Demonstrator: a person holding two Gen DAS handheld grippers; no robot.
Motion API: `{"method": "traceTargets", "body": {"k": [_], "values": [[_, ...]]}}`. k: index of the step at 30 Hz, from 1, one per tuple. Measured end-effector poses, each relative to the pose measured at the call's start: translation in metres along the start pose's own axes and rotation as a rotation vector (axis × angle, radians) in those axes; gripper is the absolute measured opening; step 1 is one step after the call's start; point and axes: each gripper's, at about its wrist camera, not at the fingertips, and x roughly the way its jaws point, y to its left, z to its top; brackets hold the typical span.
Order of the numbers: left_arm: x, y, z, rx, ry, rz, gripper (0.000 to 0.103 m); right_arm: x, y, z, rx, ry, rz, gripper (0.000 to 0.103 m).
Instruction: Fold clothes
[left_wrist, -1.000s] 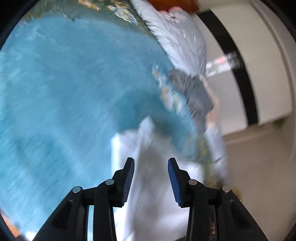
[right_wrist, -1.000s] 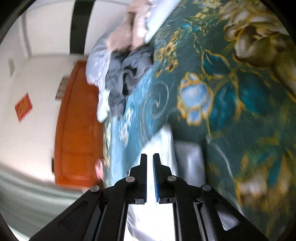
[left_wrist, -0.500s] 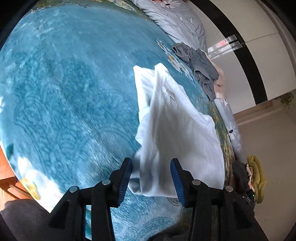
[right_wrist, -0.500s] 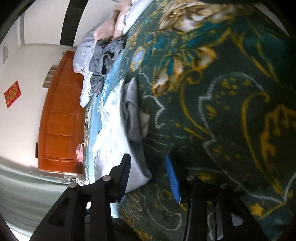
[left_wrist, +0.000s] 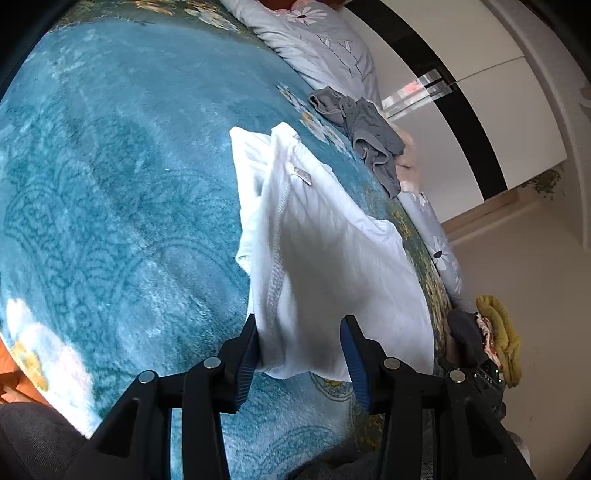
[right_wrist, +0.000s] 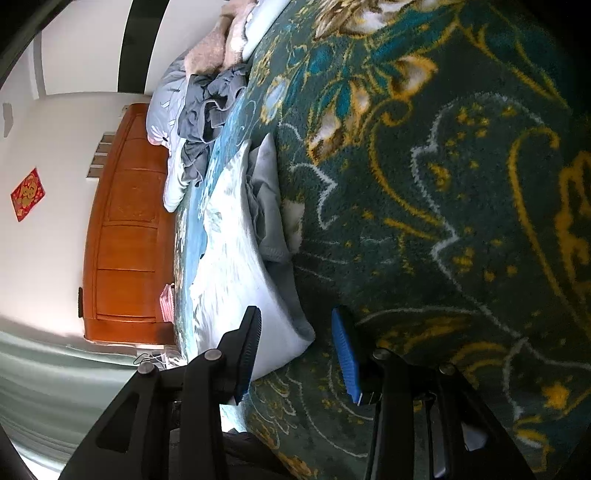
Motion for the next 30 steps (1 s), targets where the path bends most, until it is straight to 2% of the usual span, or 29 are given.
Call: {"method": "traceTargets", "body": {"k": [1,4,8,11,13,16,19,22,24,26,30], "values": [[-0.001,0.001,-0.001,0.002,-0.002,0.0,0.043,0.001,0.0,0.001,0.005,0.0,0.002,0.041],[-0.005,0.002,-0.003,0.011,-0.005,0.007,0.013,0.002,0.0,0.001,0.015,-0.001,0.003,0.041],[-0.01,0.006,-0.008,0.043,0.033,0.061,0.008,0.004,0.002,0.001,0.018,-0.001,-0.005,0.041],[-0.01,0.015,-0.017,0.043,0.054,0.088,0.008,0.006,0.003,0.002,0.014,-0.001,-0.012,0.041],[-0.011,0.019,-0.019,0.027,0.054,0.075,0.008,0.007,0.005,0.002,0.008,0.0,-0.018,0.041],[-0.014,0.02,-0.017,0.014,0.055,0.093,0.008,0.008,0.011,0.004,-0.019,-0.004,-0.043,0.041],[-0.024,0.01,-0.008,0.044,0.025,0.131,0.009,0.007,0.025,0.008,-0.074,-0.023,-0.081,0.041],[-0.024,-0.007,0.012,0.078,-0.005,0.135,0.01,0.008,0.05,0.018,-0.167,-0.049,-0.114,0.041],[-0.017,-0.025,0.029,0.115,-0.025,0.128,0.019,0.019,0.071,0.023,-0.23,-0.041,-0.133,0.041],[-0.003,-0.045,0.047,0.168,-0.031,0.12,0.038,0.038,0.093,0.027,-0.285,-0.014,-0.119,0.041],[0.039,-0.067,0.078,0.227,0.014,0.129,0.04,0.087,0.125,0.034,-0.343,0.062,-0.114,0.041]]}}
